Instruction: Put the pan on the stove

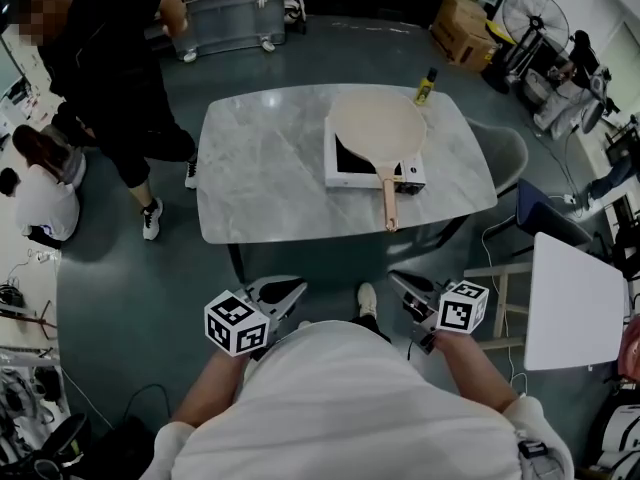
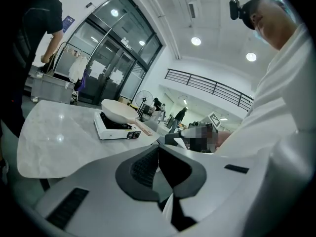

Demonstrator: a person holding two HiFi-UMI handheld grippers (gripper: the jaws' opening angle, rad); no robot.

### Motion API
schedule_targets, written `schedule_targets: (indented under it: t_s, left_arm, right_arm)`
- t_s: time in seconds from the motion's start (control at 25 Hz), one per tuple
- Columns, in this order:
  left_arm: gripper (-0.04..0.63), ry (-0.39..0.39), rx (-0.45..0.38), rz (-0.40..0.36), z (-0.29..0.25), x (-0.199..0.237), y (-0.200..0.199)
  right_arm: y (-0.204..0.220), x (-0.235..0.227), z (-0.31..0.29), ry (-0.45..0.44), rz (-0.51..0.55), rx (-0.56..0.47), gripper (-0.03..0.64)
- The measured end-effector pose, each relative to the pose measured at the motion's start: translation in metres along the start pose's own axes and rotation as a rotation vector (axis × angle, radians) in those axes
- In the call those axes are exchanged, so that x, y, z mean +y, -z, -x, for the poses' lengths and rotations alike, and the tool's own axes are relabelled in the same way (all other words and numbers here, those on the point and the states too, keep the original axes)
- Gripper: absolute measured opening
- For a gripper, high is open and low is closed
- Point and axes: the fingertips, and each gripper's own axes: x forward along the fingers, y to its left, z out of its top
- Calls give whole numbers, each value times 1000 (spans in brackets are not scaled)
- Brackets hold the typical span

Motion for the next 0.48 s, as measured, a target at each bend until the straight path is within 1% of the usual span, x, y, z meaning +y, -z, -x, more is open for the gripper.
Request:
schedule_targets:
  t_s: [0.2,0.48]
  left_arm:
    - [18,-2,-7,-1,3,3,0]
    - [18,-15,-9,16,10,5,6]
  right_arm:
    - [-2,2,-2,3,36,8,5]
    - [-1,4,-5,6,31,15,5]
